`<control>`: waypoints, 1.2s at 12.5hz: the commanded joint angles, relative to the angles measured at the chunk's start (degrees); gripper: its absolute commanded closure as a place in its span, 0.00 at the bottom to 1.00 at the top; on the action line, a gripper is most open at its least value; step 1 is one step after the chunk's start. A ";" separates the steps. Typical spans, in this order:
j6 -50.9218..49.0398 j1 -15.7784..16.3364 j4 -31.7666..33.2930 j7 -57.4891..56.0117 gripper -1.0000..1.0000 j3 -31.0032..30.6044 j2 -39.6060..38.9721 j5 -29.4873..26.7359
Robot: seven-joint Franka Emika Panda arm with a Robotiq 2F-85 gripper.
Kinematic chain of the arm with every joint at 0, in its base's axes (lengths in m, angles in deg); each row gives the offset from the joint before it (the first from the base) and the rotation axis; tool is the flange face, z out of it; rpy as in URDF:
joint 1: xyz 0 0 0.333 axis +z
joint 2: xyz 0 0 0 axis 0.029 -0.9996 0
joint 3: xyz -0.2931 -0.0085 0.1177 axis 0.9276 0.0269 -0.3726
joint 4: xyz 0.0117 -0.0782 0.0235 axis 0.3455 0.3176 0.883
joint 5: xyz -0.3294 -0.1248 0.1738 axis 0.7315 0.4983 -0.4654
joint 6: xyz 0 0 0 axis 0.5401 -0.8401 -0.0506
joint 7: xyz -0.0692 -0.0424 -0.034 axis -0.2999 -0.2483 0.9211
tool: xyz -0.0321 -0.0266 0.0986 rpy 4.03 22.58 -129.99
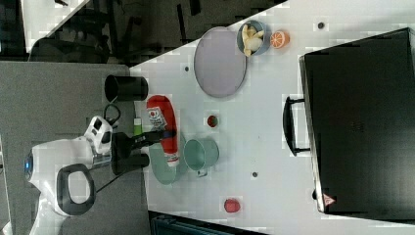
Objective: Pick Ketchup from the table and place it in strainer.
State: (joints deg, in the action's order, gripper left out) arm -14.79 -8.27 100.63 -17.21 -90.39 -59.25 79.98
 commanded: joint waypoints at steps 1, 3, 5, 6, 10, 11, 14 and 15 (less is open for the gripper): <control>-1.48 3.30 -0.04 16.22 0.46 -7.51 -1.66 -1.29; 0.90 3.68 -0.35 23.75 0.46 -11.94 -3.22 -1.48; 5.04 3.83 -0.79 29.77 0.46 -15.86 -5.73 -1.48; 7.46 3.88 -0.83 31.99 0.46 -17.56 -7.28 -1.48; 18.64 4.26 -0.83 40.91 0.46 -22.71 -15.78 -1.45; 21.34 4.58 -0.79 42.61 0.46 -23.36 -18.18 -1.23; 28.43 6.29 -0.67 46.13 0.46 -23.58 -24.90 -1.07; 30.17 6.63 -0.67 46.13 0.46 -23.49 -26.89 -0.70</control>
State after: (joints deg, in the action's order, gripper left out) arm 14.61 -1.53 100.41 24.47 -113.53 -87.12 78.88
